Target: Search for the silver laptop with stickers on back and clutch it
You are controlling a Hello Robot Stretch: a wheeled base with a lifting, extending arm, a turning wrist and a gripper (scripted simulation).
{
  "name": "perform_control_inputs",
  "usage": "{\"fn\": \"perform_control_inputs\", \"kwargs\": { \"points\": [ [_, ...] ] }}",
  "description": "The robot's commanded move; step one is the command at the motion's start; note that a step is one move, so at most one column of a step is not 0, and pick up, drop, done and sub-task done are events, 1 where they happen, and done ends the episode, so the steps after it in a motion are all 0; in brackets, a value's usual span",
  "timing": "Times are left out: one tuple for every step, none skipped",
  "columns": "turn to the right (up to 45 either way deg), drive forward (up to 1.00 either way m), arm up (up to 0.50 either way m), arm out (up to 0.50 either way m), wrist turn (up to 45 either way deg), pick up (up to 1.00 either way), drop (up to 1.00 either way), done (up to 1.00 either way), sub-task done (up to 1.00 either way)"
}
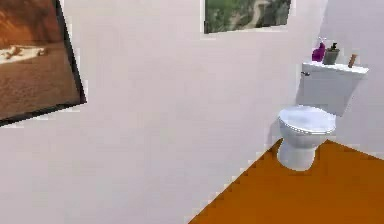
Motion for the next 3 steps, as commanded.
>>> {"fn": "perform_control_inputs", "kwargs": {
  "points": [
    [45.0,0.0,0.0,0.0,0.0,0.0,0.0,0.0,0.0],
    [45.0,0.0,0.0,0.0,0.0,0.0,0.0,0.0,0.0],
    [24.0,0.0,0.0,0.0,0.0,0.0,0.0,0.0,0.0]
  ]
}}
